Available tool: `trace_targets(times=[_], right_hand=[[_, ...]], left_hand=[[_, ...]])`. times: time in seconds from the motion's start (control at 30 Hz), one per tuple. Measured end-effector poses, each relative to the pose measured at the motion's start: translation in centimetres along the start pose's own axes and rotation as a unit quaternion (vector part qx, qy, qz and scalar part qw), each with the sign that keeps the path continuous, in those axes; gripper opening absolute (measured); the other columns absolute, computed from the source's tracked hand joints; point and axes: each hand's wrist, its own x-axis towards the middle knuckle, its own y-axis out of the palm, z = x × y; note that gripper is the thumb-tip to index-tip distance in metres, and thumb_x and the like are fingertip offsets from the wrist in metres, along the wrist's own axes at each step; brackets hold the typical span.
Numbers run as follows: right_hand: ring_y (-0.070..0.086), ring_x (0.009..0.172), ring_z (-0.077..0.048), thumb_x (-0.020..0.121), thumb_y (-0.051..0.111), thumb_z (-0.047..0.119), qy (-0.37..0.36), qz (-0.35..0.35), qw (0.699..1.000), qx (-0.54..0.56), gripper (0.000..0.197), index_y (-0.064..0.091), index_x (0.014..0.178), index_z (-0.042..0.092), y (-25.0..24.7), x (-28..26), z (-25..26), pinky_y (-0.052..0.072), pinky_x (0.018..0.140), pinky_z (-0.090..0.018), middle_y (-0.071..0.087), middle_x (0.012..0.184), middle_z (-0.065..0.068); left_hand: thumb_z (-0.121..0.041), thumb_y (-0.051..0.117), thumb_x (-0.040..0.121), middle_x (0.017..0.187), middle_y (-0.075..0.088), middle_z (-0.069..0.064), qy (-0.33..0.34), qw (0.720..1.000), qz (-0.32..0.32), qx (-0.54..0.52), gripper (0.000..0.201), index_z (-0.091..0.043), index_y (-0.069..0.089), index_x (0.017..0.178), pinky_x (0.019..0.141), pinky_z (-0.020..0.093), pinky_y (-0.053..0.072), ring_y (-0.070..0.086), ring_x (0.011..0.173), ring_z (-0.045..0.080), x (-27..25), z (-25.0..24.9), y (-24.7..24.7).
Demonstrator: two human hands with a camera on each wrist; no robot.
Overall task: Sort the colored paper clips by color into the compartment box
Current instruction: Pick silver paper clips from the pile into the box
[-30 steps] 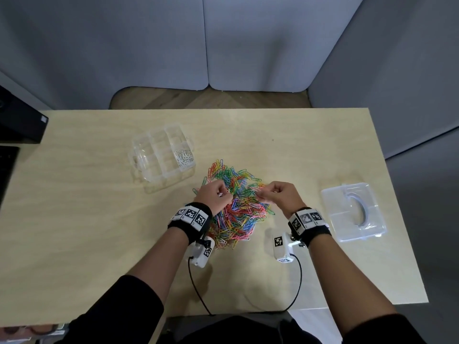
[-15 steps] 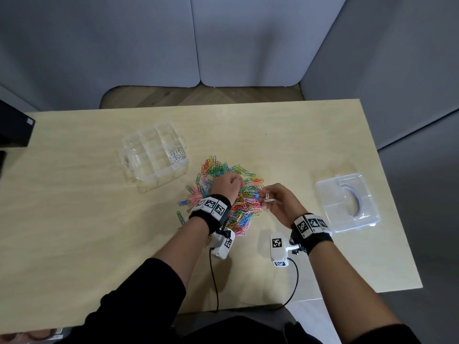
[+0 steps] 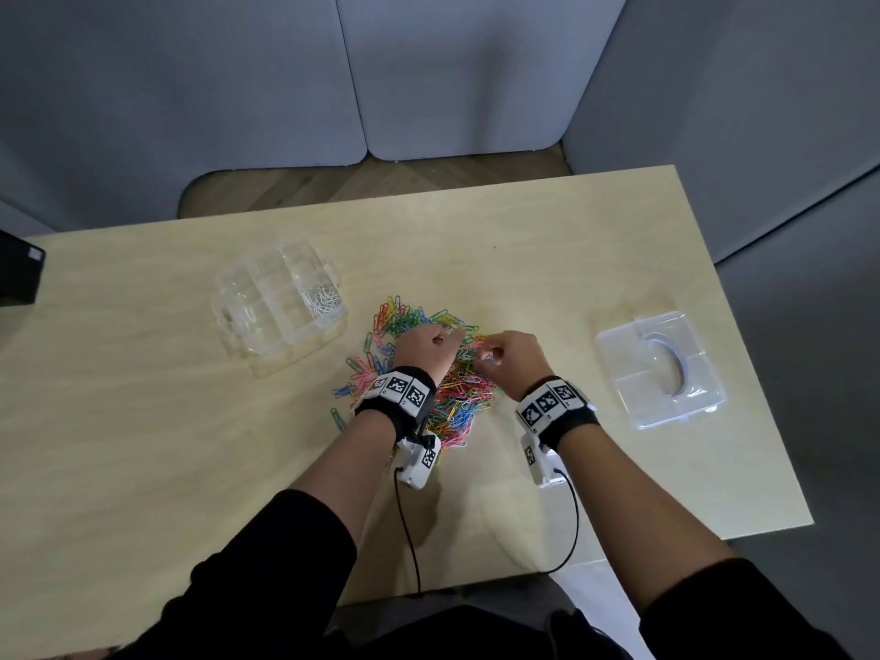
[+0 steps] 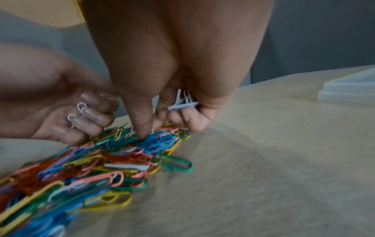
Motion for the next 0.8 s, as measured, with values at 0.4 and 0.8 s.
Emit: trace_targets(times=[0.4, 0.8], right_hand=[[0.055, 0.059, -0.004, 0.085, 0.076, 0.021, 0.099, 0.011, 0.944, 0.314, 0.015, 0.078, 0.1, 0.016, -0.1, -1.9, -3.1, 0.045, 0.067, -0.029, 0.069, 0.07, 0.002], [0.055, 0.061, -0.001, 0.079, 0.08, 0.034, 0.102, -0.04, 0.982, 0.153, 0.012, 0.078, 0.083, 0.023, -1.3, -0.4, -2.2, 0.04, 0.059, -0.014, 0.067, 0.068, 0.012]], left_hand=[[-0.032, 0.063, 0.091, 0.104, 0.069, 0.004, 0.106, 0.989, 0.014, 0.101, 0.018, -0.019, 0.075, 0.097, 0.091, 0.037, 0.051, 0.063, 0.097, 0.02, 1.3, 2.3, 0.6], [-0.029, 0.066, 0.088, 0.087, 0.061, -0.007, 0.128, 0.991, -0.001, 0.04, 0.01, -0.02, 0.066, 0.084, 0.073, 0.028, 0.048, 0.057, 0.079, 0.014, 0.6, 2.3, 0.6]])
